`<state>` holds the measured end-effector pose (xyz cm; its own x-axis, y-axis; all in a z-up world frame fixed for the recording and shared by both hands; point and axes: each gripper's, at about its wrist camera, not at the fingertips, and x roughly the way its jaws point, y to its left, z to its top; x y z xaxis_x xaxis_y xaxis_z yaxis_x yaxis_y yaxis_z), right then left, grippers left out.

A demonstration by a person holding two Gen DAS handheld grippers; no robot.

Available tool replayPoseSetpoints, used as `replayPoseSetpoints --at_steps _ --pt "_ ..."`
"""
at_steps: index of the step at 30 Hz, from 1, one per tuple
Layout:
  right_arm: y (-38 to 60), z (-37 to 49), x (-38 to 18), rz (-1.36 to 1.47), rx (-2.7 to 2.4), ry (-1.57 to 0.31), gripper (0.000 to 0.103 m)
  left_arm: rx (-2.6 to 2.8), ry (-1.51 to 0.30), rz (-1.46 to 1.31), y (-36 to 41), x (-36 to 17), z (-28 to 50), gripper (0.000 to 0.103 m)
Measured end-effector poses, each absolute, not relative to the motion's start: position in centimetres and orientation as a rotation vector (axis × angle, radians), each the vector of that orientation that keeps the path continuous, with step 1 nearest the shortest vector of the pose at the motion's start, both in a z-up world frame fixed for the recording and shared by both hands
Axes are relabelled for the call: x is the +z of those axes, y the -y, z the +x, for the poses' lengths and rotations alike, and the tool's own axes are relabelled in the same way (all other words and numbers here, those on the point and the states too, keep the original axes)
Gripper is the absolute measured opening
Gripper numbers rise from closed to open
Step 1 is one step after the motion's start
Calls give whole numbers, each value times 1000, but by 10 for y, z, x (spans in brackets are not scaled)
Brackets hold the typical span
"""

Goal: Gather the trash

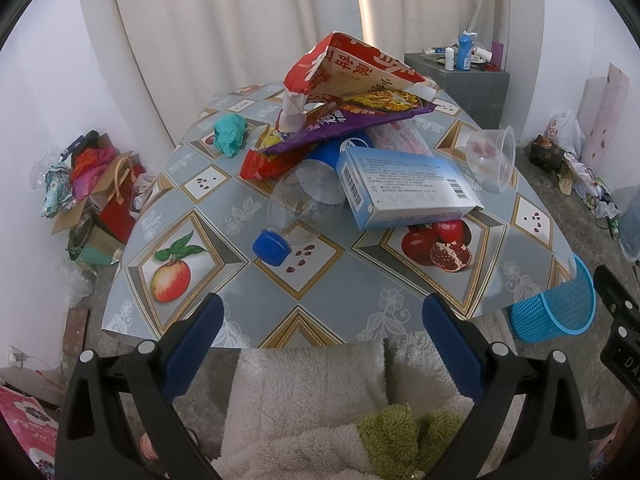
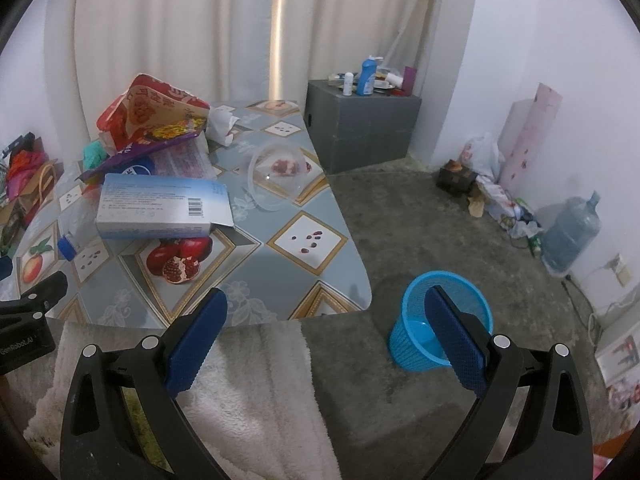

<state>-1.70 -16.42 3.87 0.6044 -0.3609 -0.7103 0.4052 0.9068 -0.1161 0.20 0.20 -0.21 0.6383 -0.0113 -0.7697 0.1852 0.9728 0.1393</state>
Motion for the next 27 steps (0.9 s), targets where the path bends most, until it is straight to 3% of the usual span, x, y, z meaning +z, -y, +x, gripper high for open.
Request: replayPoseSetpoints --at_steps 27 --pt "161 -15 20 59 -438 -822 95 -114 -877 216 -11 -12 -2 97"
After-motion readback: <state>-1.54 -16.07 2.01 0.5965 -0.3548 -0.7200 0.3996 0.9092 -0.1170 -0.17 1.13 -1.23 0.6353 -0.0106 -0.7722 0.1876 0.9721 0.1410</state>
